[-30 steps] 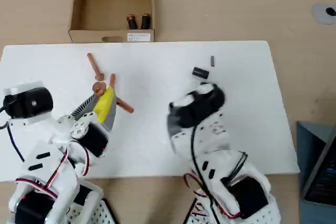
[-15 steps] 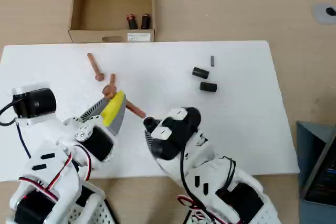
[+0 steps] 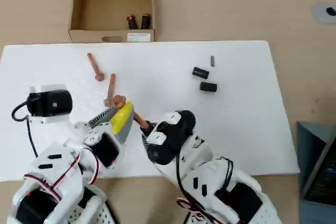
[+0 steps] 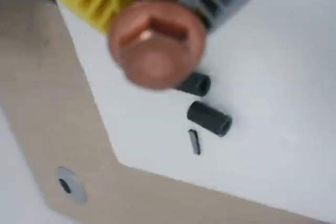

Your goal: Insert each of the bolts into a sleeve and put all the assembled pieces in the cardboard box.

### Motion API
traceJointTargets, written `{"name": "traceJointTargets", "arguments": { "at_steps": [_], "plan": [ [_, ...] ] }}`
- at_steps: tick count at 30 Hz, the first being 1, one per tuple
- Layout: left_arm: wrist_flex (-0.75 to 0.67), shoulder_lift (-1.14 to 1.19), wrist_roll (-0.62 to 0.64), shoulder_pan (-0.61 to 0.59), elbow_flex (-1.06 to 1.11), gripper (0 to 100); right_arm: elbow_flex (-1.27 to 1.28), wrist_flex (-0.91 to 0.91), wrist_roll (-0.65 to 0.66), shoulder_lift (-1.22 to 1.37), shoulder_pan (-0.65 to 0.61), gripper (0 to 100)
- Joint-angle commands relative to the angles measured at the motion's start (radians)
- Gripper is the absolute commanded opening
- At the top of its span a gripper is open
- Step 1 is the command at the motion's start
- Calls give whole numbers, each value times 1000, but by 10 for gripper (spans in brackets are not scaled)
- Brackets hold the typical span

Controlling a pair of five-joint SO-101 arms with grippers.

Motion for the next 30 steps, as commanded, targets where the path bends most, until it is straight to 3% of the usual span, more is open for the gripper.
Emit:
{"name": "traceJointTargets", "arguments": {
  "at_steps": [1,7,16,24,30],
  "plan": [
    [6,-4,-43,12,-28,2,-1,-29,9,-64,-2,9],
    [40,4,-57,21,-23,2,-4,-29,12,-64,-2,9],
    [172,-1,-137,149,3,2,-4,-29,80,-64,-2,9],
    [199,2,-137,147,3,7,-4,-29,80,-64,-5,9],
    [206,4,-137,144,-5,130,-7,-29,80,-64,-7,9]
  ]
}}
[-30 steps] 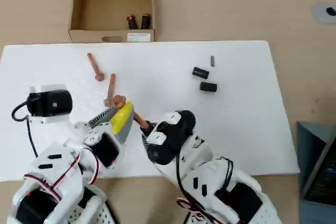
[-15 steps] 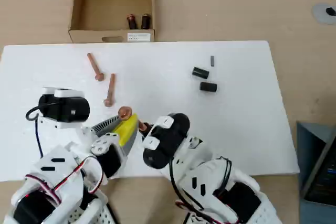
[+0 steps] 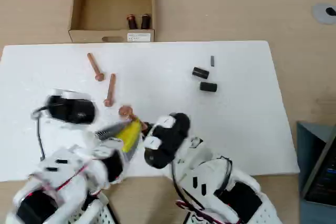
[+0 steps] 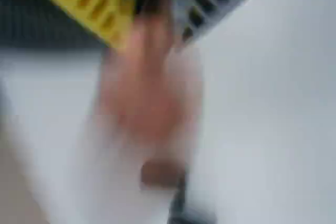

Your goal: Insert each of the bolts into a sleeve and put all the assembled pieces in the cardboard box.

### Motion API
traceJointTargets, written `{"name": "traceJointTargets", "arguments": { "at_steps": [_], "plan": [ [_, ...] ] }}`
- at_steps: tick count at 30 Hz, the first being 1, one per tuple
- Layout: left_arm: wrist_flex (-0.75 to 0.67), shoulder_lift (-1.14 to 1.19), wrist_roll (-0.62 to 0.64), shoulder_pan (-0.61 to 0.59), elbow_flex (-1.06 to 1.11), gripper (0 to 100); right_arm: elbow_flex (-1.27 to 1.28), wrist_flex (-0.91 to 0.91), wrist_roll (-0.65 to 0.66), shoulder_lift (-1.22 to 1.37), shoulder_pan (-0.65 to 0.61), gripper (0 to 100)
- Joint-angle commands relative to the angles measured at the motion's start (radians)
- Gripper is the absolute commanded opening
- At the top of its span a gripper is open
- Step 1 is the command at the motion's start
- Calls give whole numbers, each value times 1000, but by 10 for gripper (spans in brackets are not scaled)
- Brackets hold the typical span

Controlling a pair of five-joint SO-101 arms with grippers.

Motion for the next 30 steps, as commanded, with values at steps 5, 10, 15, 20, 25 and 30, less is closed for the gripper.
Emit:
{"name": "traceJointTargets", "arguments": {
  "at_steps": [5,10,15,20,25,30],
  "plan": [
    [14,-1,-31,-35,-15,143,-18,-29,64,-65,-10,9],
    [9,-1,-83,-92,-18,146,-16,-29,68,-65,-10,9],
    [12,-5,-83,-104,-41,142,-13,-29,66,-65,-10,9],
    [8,-2,-83,-164,-94,133,-12,-29,63,-65,-8,9],
    [6,-7,-84,-238,-129,0,-12,-29,61,-65,-5,9],
    [6,-7,-112,-342,-133,1,-19,-29,11,-65,25,9]
  ]
}}
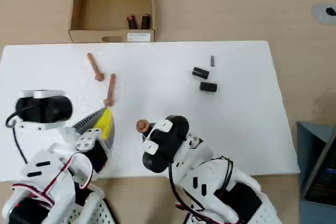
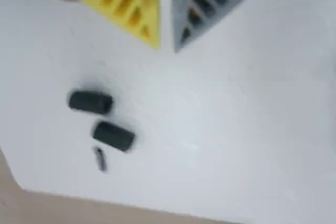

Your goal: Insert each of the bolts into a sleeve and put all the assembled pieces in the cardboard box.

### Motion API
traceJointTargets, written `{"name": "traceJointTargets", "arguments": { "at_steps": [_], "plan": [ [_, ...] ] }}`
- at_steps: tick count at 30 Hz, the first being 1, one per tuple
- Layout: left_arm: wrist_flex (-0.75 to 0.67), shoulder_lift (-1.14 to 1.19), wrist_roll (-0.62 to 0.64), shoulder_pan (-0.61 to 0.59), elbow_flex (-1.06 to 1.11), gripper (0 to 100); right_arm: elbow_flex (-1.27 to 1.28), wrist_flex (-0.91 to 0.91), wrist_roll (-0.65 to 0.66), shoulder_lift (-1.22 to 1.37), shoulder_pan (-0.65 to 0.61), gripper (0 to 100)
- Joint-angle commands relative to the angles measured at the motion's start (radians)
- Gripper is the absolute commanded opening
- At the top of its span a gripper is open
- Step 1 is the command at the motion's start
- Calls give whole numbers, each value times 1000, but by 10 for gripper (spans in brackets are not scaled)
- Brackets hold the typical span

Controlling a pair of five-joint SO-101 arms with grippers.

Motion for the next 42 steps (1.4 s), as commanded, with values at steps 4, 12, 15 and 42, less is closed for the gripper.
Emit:
{"name": "traceJointTargets", "arguments": {
  "at_steps": [4,12,15,42],
  "plan": [
    [0,-2,-100,-164,-29,1,-33,-23,-74,-65,122,9],
    [-6,-4,-198,-351,215,1,-58,-21,-72,-65,298,9],
    [-6,-4,-198,-362,302,1,-76,-6,-71,-56,318,9],
    [-196,-4,-284,-402,687,2,-828,-164,-64,1018,320,9]
  ]
}}
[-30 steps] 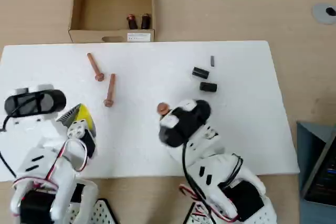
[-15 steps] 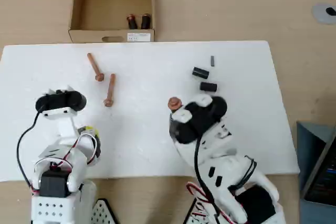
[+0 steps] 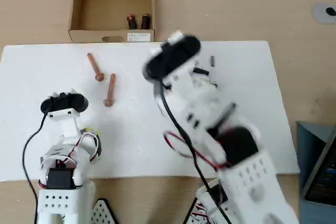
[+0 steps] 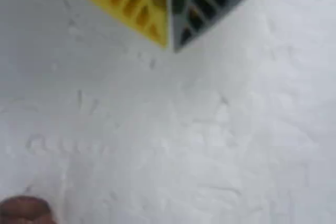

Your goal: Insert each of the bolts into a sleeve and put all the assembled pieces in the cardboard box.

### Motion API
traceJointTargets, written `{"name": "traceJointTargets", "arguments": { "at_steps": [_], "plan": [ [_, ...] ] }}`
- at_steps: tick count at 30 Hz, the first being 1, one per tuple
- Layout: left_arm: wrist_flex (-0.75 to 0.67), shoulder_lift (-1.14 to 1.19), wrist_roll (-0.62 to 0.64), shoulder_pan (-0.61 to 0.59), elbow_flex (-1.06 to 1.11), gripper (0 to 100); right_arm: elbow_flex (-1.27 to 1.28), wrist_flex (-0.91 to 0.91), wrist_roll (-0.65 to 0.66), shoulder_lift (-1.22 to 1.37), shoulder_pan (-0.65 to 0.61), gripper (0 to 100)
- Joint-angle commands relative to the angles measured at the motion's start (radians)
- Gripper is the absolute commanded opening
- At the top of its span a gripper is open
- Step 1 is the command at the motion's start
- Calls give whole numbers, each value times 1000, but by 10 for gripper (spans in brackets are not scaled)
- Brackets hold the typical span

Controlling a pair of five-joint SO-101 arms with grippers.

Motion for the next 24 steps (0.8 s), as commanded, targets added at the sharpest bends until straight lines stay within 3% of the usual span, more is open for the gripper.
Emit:
{"name": "traceJointTargets", "arguments": {
  "at_steps": [1,11,24],
  "plan": [
    [-17,-10,2,-9,-5,2,-140,-129,2,150,15,9],
    [-15,-10,3,-11,-6,2,-535,-338,29,679,30,9],
    [-14,-10,3,-11,-6,2,-1273,-374,127,1339,51,9]
  ]
}}
